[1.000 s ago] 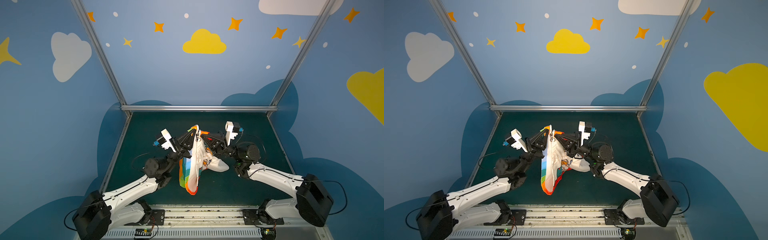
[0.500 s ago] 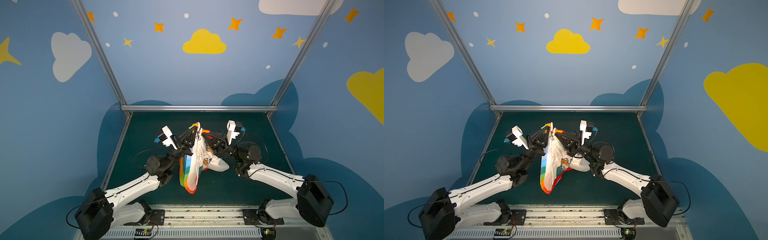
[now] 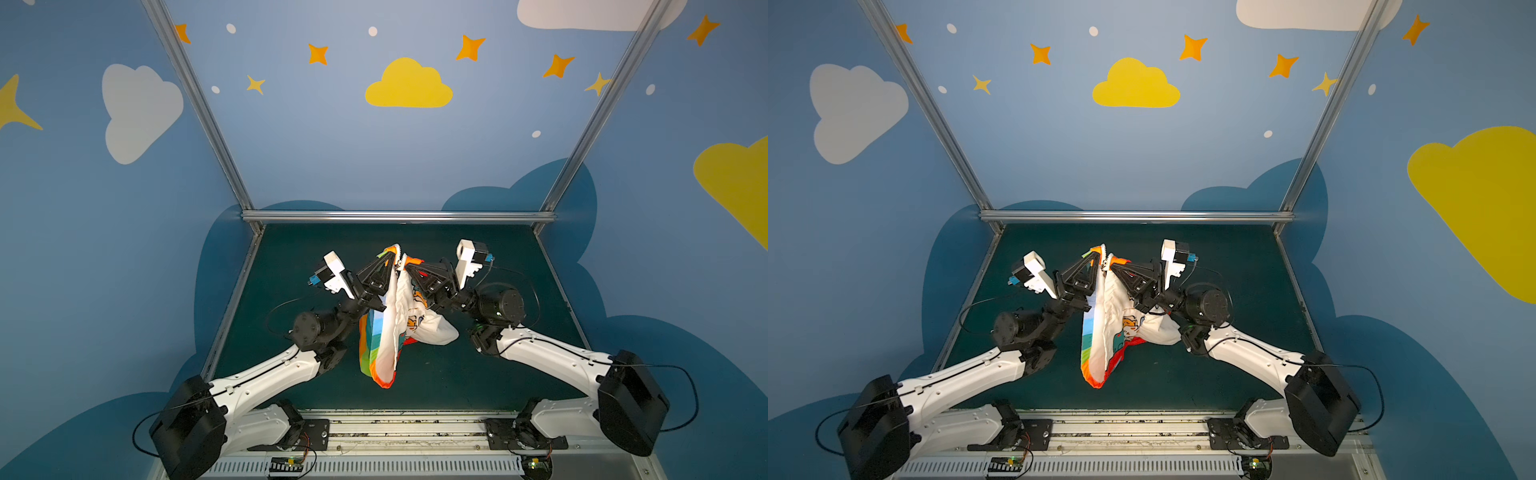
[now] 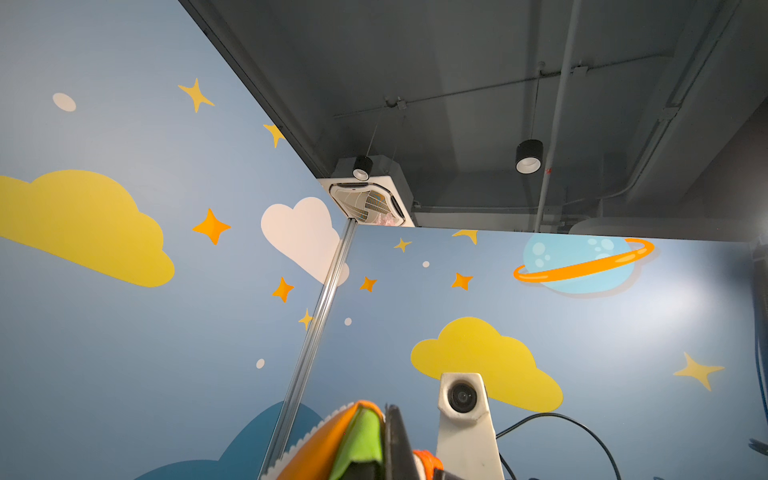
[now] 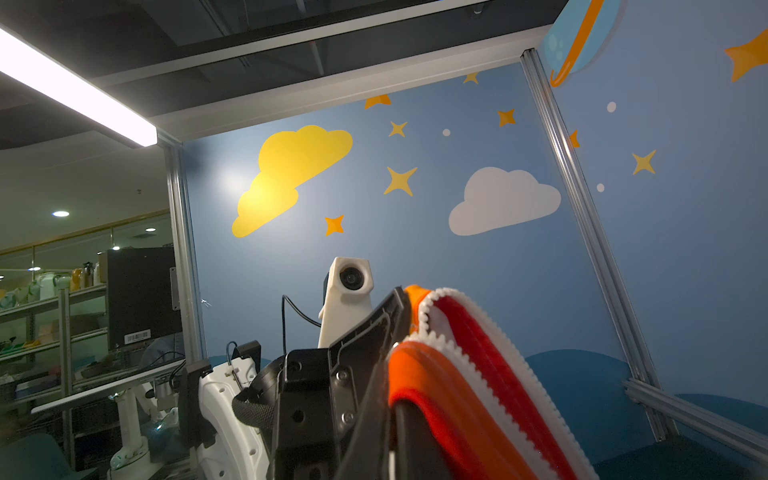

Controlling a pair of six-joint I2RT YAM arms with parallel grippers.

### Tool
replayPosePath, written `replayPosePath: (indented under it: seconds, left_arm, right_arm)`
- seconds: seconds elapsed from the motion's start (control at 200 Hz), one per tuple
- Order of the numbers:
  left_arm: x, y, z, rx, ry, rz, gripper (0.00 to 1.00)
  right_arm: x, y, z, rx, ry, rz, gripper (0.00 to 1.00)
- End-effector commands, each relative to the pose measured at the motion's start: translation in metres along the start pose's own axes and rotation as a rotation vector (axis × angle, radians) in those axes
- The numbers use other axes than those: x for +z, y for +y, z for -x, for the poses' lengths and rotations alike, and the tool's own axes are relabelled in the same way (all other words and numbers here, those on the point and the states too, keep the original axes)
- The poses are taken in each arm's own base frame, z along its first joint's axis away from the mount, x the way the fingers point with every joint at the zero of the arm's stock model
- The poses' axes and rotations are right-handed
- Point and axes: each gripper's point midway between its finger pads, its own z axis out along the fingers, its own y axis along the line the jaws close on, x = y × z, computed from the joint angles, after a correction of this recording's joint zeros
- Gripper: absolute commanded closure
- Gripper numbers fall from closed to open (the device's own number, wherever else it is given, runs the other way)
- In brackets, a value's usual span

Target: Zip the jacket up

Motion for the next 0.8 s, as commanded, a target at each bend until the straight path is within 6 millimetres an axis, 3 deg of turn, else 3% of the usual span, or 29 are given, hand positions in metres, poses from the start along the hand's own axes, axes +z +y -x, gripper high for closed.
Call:
replayPosePath:
  seconds: [0.0, 0.796]
  left_arm:
    - [0.003, -0.011, 0.022, -0.003, -0.064, -0.033, 0.97]
    - [-0.007, -0.014, 0.026, -0.026, -0.069, -0.035, 0.97]
  right_arm:
    - [0.005, 0.016, 0.028, -0.066, -0.077, 0.036, 1.00]
    - [0.014, 0.000, 0.028, -0.086, -0.087, -0.011, 1.00]
